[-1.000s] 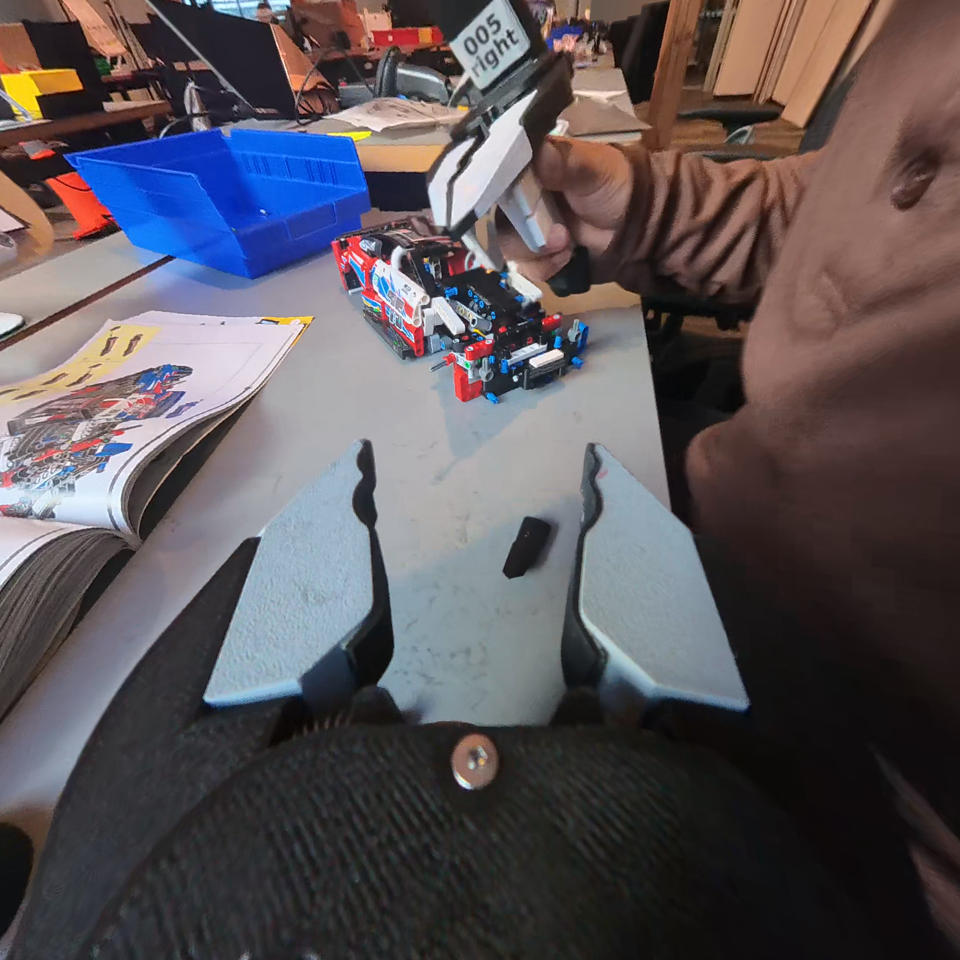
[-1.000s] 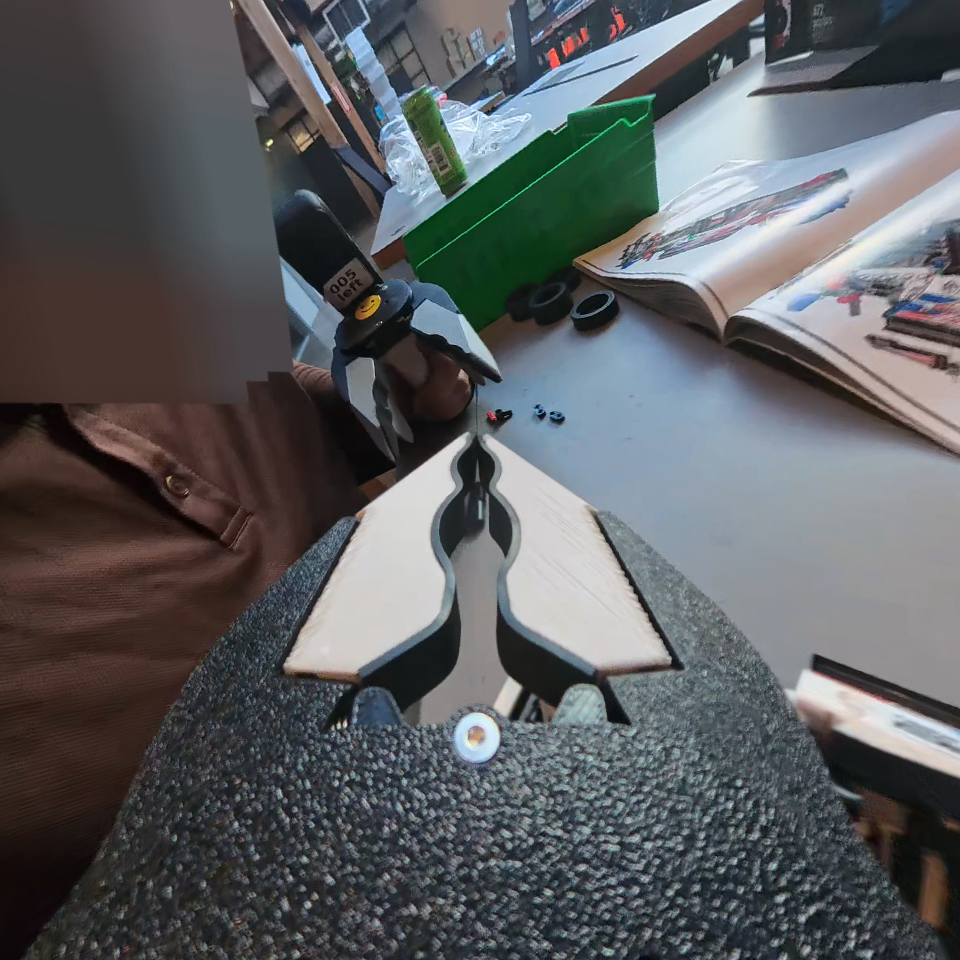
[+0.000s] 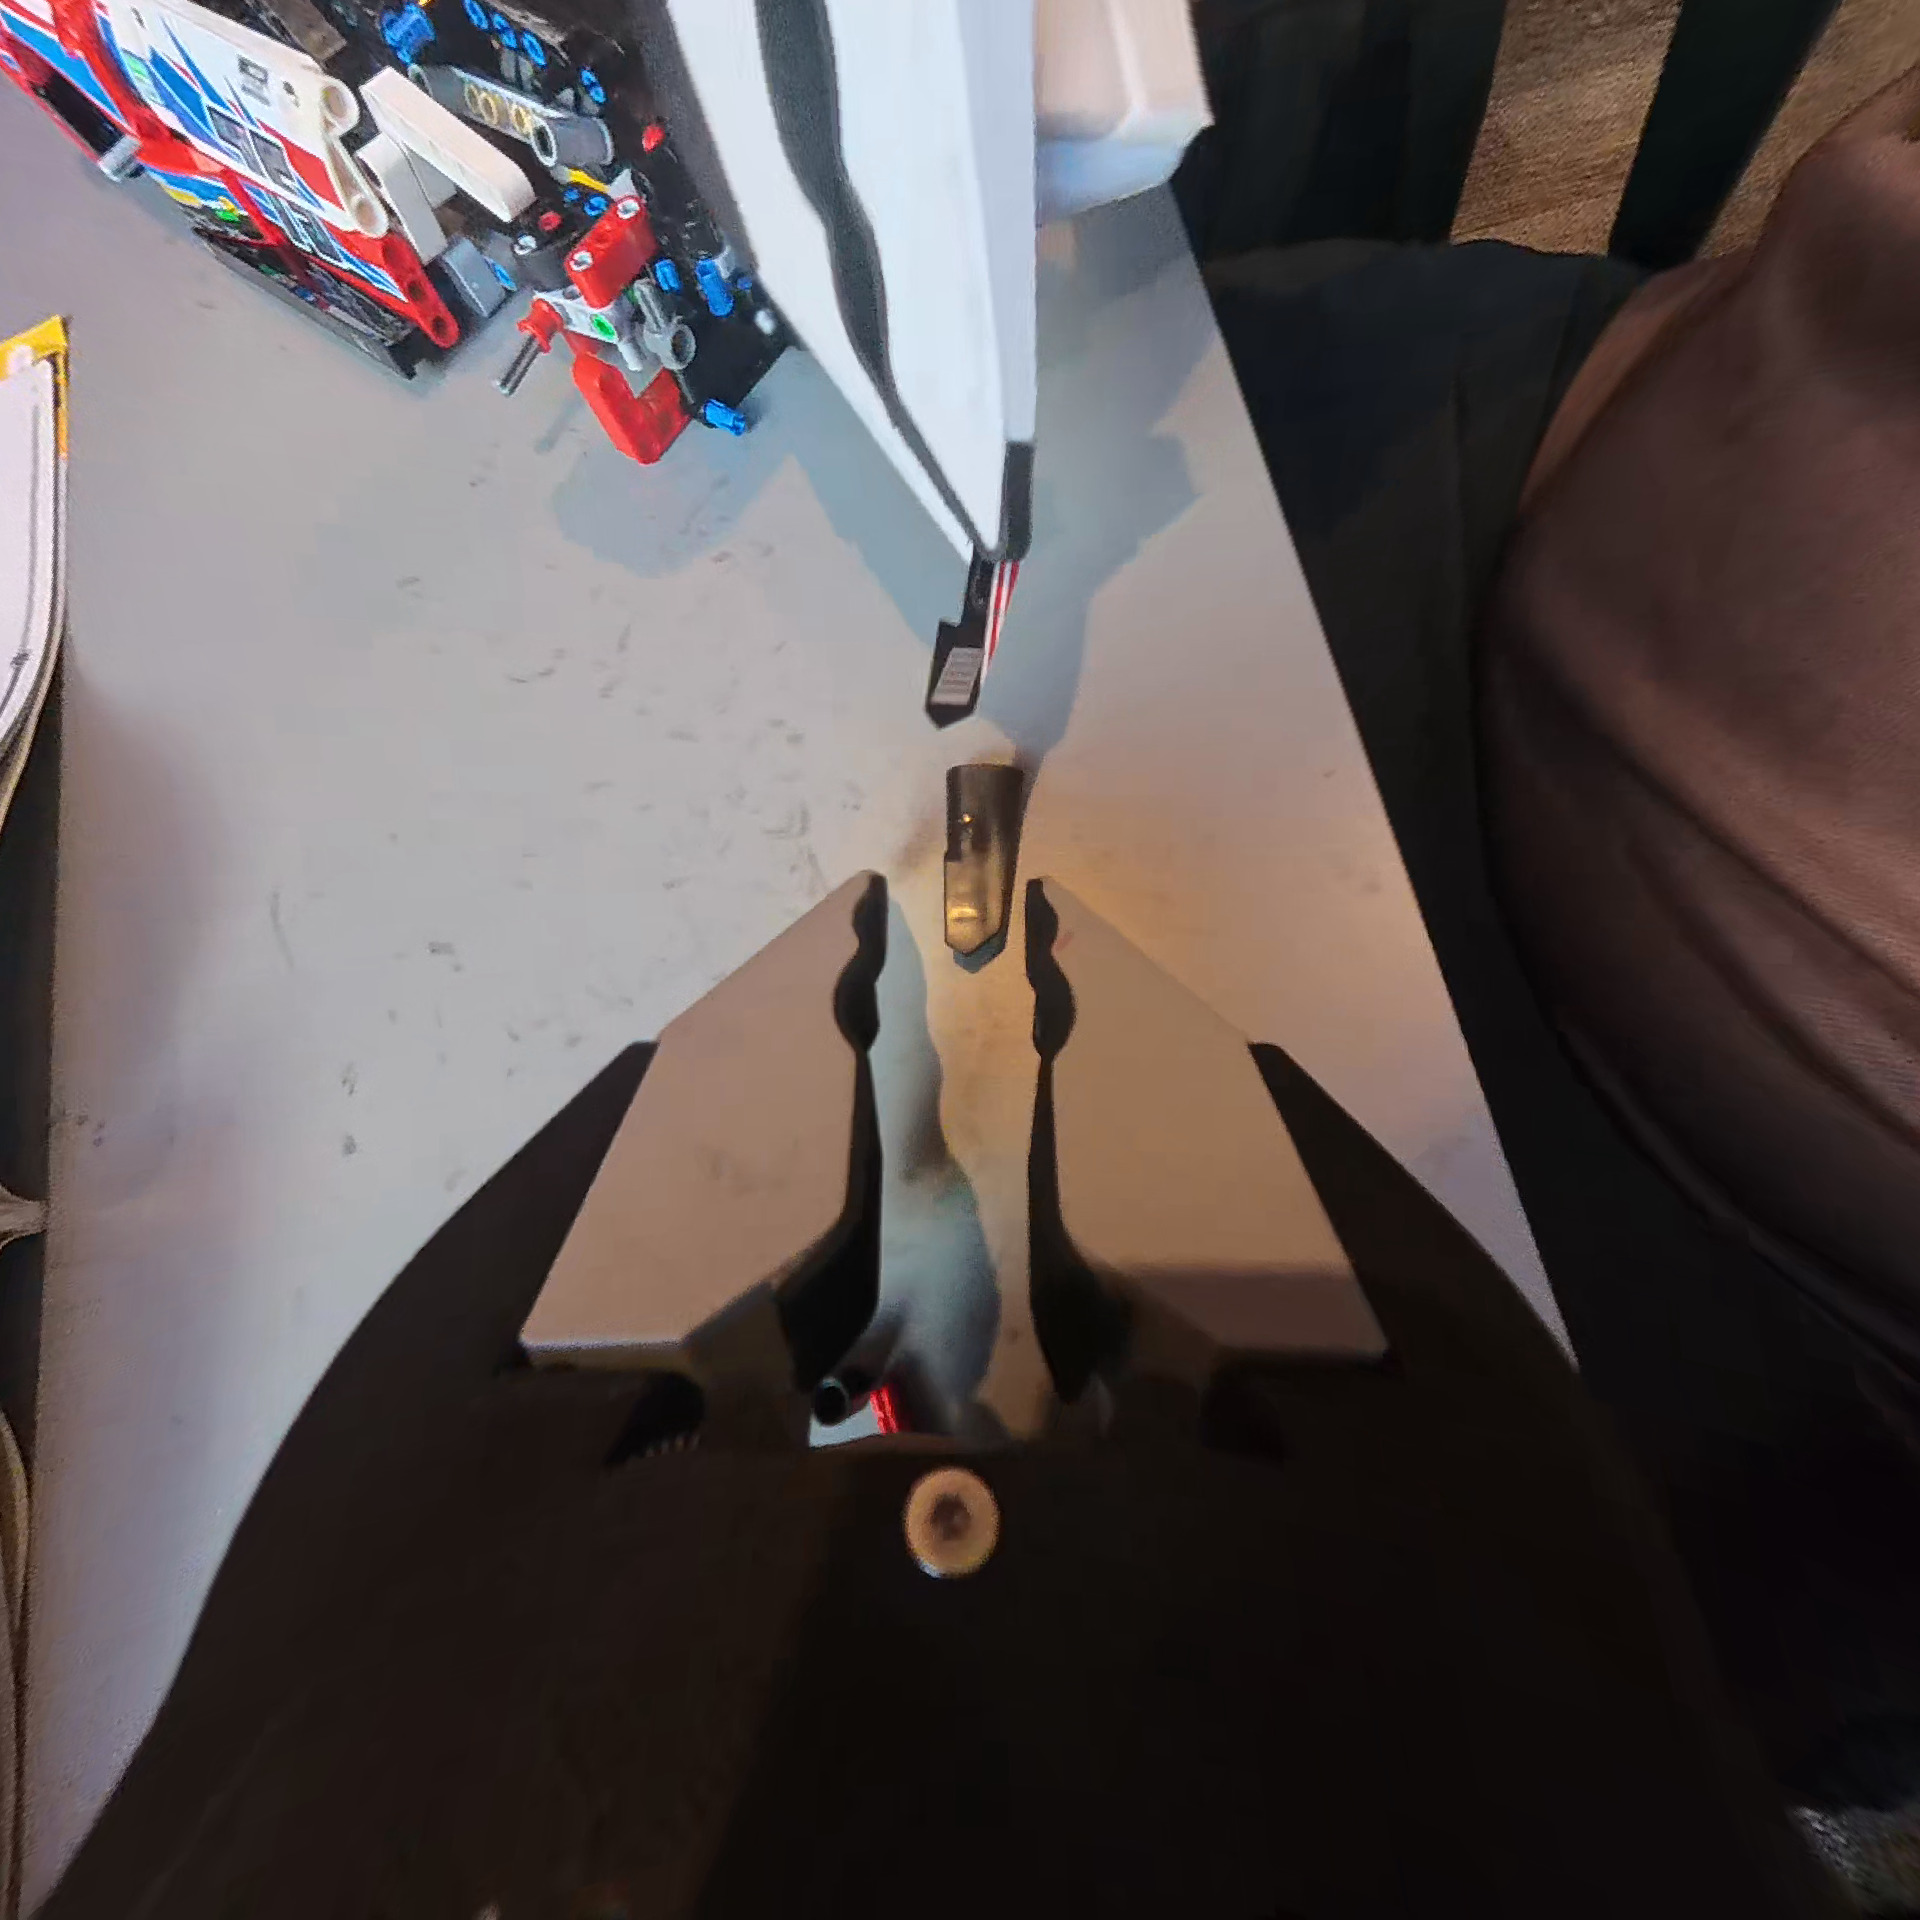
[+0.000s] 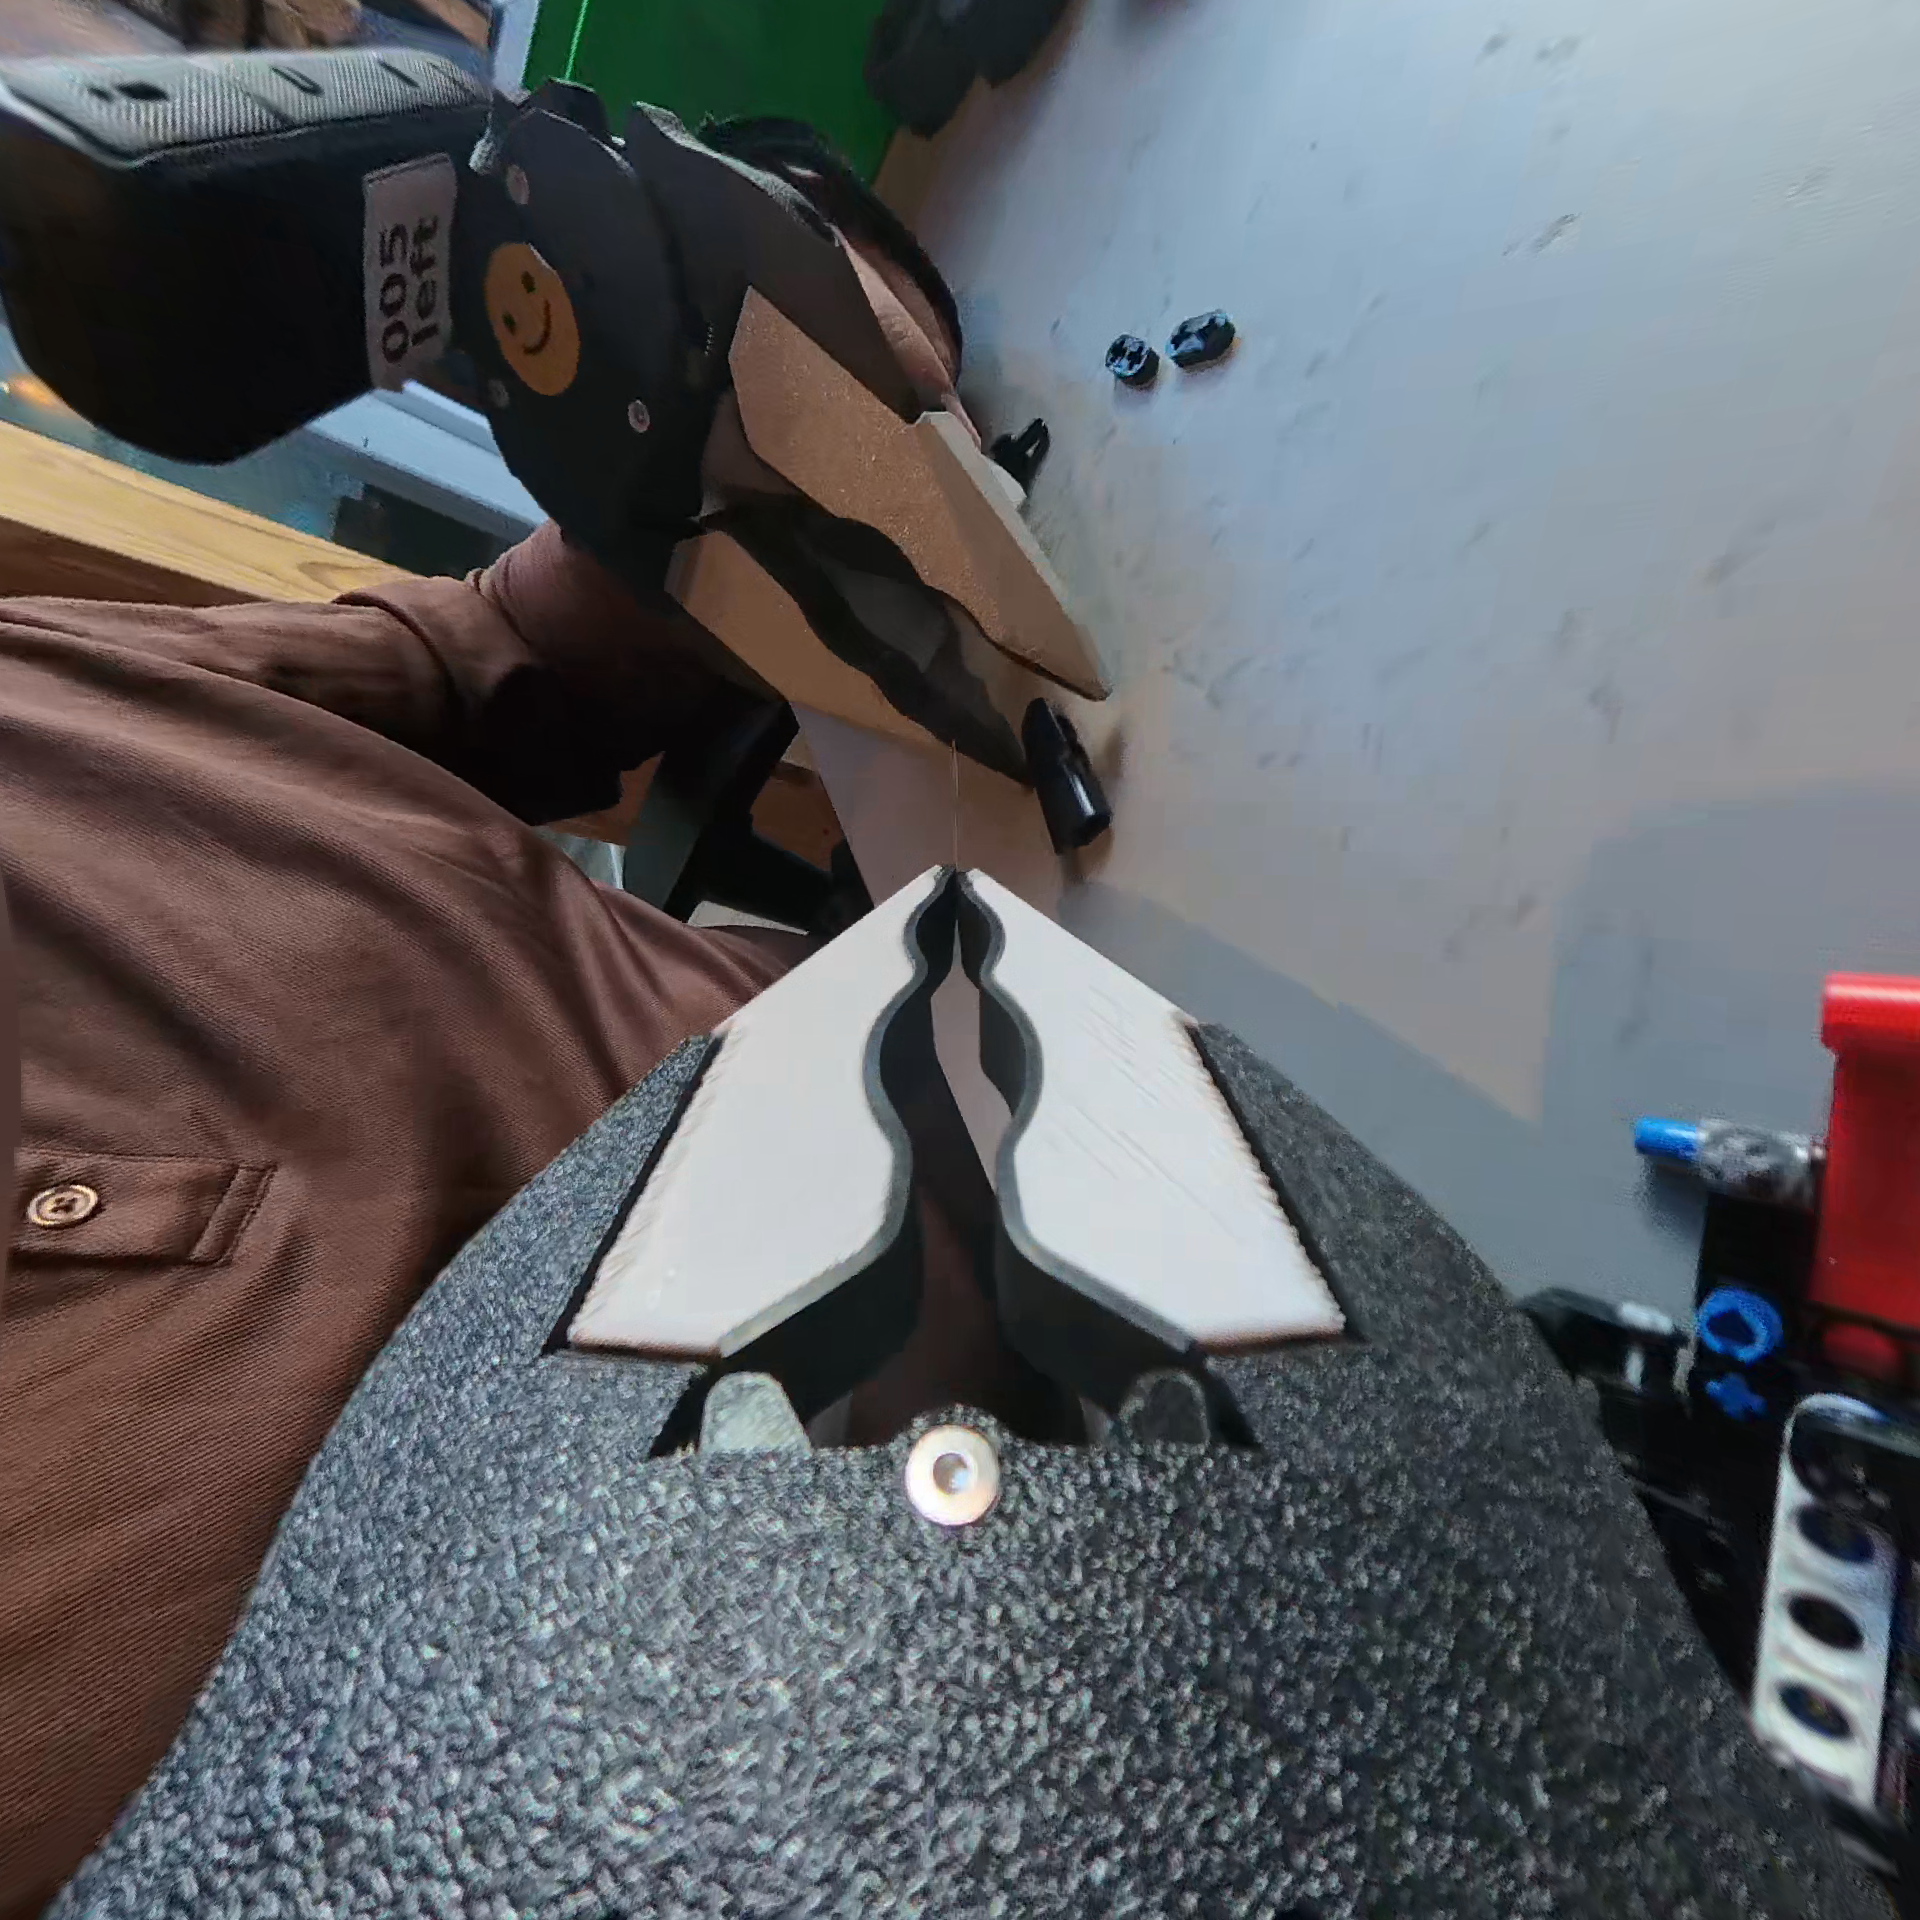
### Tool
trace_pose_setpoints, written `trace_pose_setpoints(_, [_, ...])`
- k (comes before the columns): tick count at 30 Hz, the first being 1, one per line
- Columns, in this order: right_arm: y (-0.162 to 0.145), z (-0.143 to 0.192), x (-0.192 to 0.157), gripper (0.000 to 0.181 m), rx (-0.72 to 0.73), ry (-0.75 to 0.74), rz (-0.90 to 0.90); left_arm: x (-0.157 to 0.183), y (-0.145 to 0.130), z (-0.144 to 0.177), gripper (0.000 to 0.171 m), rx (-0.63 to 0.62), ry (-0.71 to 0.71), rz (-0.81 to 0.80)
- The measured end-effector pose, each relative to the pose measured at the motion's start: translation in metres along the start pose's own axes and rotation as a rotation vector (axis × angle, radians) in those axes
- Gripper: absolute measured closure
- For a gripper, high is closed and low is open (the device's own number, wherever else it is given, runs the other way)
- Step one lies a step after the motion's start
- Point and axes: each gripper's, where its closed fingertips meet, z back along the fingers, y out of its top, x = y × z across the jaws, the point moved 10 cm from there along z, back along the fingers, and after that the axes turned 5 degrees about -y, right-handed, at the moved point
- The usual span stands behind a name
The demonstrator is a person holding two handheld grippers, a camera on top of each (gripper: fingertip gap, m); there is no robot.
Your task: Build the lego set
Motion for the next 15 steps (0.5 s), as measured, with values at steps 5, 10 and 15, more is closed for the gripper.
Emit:
trace_pose_setpoints(5, [0.006,-0.015,-0.004,0.181,-0.076,0.006,-0.022,0.001,0.0,0.0,0.153,-0.003,0.006,0.006])
trace_pose_setpoints(10, [0.013,-0.024,0.0,0.181,-0.132,-0.003,-0.058,0.004,-0.004,0.008,0.139,0.026,0.05,-0.004])
trace_pose_setpoints(15, [0.02,-0.022,0.002,0.181,-0.148,0.016,-0.103,0.006,-0.007,0.015,0.141,0.049,0.082,-0.016])
